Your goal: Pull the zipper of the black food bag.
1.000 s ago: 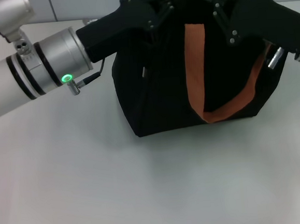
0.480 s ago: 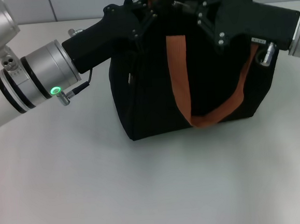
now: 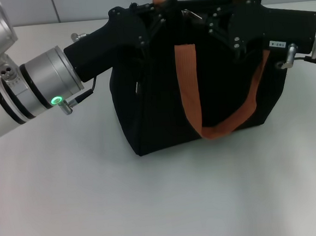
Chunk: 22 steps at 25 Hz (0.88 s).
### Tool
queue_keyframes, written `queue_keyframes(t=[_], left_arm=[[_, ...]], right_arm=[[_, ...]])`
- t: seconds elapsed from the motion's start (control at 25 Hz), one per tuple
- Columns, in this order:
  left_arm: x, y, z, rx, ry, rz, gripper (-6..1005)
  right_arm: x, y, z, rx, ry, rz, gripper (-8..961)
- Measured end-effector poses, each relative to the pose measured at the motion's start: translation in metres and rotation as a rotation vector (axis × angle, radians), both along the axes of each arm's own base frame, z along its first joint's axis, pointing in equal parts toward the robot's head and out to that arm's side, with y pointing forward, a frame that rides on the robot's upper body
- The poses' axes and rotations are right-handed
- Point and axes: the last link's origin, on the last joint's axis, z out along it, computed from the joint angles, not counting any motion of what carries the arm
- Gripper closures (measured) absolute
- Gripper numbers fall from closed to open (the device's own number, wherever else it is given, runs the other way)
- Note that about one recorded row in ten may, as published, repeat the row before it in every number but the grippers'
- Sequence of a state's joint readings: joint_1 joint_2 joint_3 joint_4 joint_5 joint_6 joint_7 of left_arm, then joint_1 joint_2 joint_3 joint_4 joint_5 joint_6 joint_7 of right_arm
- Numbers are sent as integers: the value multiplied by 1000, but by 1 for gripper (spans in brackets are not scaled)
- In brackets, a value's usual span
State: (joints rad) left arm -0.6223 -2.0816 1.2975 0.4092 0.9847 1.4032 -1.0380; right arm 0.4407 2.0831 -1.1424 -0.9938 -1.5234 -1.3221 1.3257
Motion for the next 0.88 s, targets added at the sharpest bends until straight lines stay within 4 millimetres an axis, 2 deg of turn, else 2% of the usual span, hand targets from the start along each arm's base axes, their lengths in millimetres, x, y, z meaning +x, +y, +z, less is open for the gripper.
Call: queue_keyframes(t=[0.4,0.88], left_arm=[[-4,-5,1,-5,-11,2,939],[-7,-6,1,18,-2,-10,938]], right_arm=[[-10,4,2,-89,47,-85,955],[-24,15,1,-205,-32,-226,954]])
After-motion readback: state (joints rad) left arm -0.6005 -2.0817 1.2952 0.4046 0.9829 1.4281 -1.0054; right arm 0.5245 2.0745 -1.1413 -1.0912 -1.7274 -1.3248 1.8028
